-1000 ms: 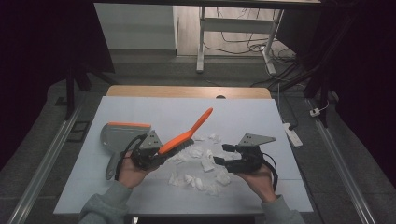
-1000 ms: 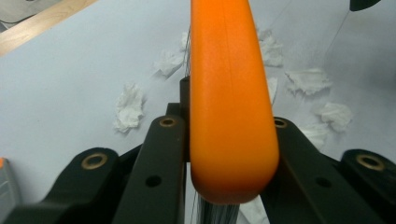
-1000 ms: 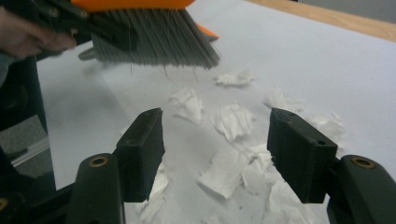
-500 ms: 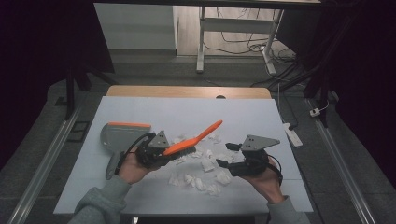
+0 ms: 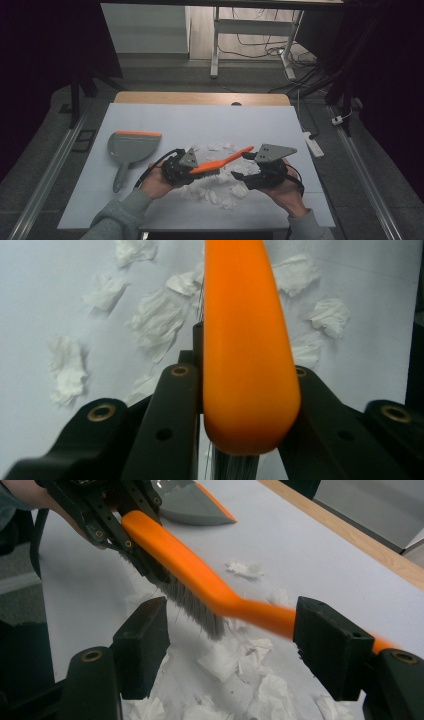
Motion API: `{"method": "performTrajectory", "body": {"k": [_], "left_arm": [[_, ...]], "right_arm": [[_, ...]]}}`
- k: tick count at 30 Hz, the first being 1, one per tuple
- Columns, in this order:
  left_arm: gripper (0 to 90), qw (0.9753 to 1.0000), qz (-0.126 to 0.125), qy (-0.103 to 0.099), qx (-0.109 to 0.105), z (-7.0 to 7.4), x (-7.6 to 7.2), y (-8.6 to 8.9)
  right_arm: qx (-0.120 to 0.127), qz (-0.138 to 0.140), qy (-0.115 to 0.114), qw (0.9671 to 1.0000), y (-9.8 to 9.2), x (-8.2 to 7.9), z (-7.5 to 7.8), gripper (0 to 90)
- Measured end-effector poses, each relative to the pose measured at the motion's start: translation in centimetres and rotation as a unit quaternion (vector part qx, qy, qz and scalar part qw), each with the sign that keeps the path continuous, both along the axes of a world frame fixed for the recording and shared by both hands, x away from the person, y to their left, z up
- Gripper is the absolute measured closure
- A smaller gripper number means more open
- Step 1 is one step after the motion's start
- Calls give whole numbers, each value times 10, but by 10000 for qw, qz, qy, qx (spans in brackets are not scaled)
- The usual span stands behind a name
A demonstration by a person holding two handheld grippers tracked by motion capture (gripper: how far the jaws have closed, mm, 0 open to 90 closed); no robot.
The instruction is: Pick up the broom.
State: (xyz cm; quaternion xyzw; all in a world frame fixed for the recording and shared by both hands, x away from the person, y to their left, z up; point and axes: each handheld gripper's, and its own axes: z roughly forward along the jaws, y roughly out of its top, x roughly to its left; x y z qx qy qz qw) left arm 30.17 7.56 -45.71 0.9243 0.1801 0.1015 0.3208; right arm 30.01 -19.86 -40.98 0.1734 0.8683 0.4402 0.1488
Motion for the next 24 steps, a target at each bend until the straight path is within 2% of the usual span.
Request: {"method": "performTrajectory", "body": {"k": [5,6,7,12,16,17,19,22,24], "left_arm": [[781,9998,-158,-32,90,0,-2,-10],[781,9997,-190,-51,110,1,-3,-12],[781,9996,-225,-71,141,1,-3,-13],[781,9994,-300,-92,119,2,-5,-18],[781,9989,-410,-137,188,3,-7,-21],[782,9987,-443,-144,212,3,-7,-22],[782,9982,-526,-162,224,4,-9,-23],[782,9975,-635,-192,258,6,-11,-25],[782,9967,-721,-223,294,8,-12,-27]], "right_arm": [[-290,147,35,9995,9,2,-2,329],[-486,262,54,9985,13,4,-5,334],[-486,262,54,9985,13,4,-5,334],[-961,307,10,9949,23,6,-11,303],[-1036,321,34,9941,25,7,-12,303],[-1159,387,93,9925,27,9,-14,304],[-1219,435,113,9915,29,9,-15,305],[-1403,564,269,9881,33,10,-19,355],[-1502,577,262,9866,34,10,-21,375]]}}
